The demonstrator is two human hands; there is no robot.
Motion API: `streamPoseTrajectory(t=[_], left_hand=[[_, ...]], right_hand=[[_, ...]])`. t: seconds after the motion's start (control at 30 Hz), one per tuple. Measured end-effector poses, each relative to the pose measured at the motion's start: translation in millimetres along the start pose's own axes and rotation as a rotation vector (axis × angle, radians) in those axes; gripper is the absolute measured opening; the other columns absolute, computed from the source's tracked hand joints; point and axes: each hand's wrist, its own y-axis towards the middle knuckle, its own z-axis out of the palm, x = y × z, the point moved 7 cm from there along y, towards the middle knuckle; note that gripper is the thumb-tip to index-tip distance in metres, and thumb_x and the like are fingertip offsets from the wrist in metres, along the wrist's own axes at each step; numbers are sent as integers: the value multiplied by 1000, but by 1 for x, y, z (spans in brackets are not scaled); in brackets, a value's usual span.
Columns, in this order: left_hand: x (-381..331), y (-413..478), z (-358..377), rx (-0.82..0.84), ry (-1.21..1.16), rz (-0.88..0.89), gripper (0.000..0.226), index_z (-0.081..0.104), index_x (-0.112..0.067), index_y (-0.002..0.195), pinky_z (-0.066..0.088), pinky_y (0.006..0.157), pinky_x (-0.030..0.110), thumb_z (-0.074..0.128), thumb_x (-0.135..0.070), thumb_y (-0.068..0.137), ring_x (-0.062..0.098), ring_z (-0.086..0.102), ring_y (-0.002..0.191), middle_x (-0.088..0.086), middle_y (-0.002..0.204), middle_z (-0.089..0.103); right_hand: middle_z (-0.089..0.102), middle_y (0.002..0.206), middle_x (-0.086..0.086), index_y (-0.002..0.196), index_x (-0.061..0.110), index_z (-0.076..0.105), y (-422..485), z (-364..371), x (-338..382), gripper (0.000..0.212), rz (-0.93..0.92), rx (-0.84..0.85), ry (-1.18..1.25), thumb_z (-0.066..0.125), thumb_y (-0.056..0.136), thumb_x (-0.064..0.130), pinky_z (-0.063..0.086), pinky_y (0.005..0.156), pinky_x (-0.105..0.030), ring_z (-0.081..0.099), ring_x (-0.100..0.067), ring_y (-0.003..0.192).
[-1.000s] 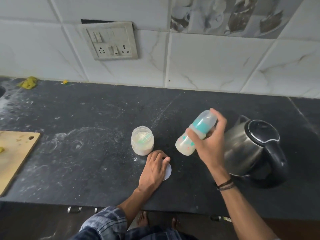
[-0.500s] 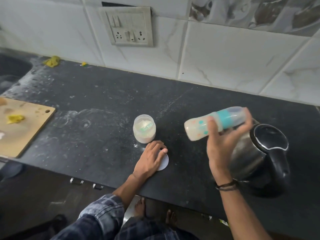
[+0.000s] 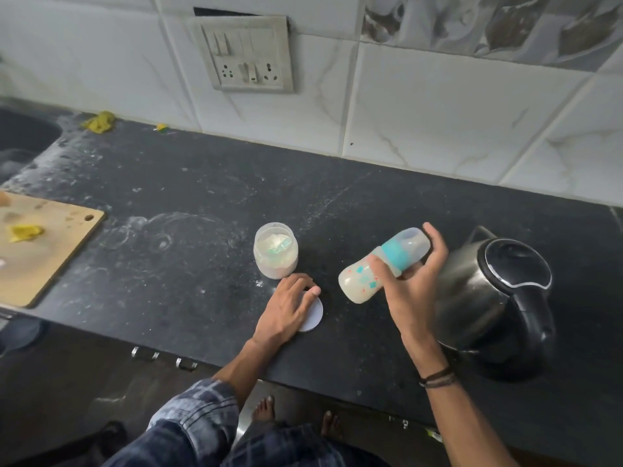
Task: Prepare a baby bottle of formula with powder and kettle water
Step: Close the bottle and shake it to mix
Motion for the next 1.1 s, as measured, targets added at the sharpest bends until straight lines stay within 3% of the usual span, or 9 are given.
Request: streamPoseTrajectory(t=[0.2,0.27,0.37,0.43,0.53,0.67,0.83,0.97,1.1], left_hand=[[2,2,0,3,1,28,49,63,-17,106,38,102,24,31,-55,107,11,52,113,-10,112,59],[4,1,0,4,-1,33,46,63,-17,106,35,102,19,33,-51,108,10,51,112,-10,112,60],[4,0,-1,-1,-14,49,46,64,-17,106,31,102,13,34,-51,108,10,51,112,-10,112,60],[4,2,0,9,-13,51,49,64,-17,105,31,102,14,31,-54,108,10,51,112,-10,111,60],[5,2,1,9,-16,42,49,63,-18,103,33,101,16,31,-54,108,10,51,111,-10,110,59],[7,1,0,0,-16,40,42,64,-20,101,35,101,18,38,-52,106,6,50,111,-11,110,58],[5,2,-1,1,-17,22,39,65,-22,101,34,101,16,41,-54,104,5,50,111,-12,111,58],[5,1,-2,-13,-20,49,39,65,-21,100,33,100,14,42,-53,103,4,49,109,-12,110,58],[4,2,-2,-12,-16,29,39,65,-21,100,31,99,11,43,-52,104,3,49,108,-12,109,58]], right_hand=[[61,129,8,151,14,27,0,-24,54,83,-213,-409,143,80,87,22,59,88,-34,67,-8,104],[54,134,-3,148,16,29,1,-10,60,83,-183,-314,148,80,84,27,58,87,-29,65,-8,106],[47,130,0,143,8,29,-7,-5,79,77,-260,-198,46,78,85,-1,53,85,-15,61,6,104],[44,133,0,144,6,24,-7,-25,95,73,-346,-353,118,72,90,0,56,90,-24,60,5,110],[48,139,0,149,20,24,-5,-34,90,73,-237,-549,394,71,93,23,61,84,-39,66,-11,114],[51,129,1,148,10,26,-6,-14,94,71,-217,-323,142,71,93,0,55,85,-23,64,-1,101],[48,137,-1,151,14,19,-4,-33,95,76,-233,-615,385,70,96,20,62,83,-45,67,-11,108],[52,129,-1,148,13,28,4,1,86,75,-182,-219,119,76,90,8,58,88,-37,64,-11,103],[49,136,-4,149,17,25,6,-7,81,74,-150,-469,329,72,93,18,60,89,-53,66,-14,109]])
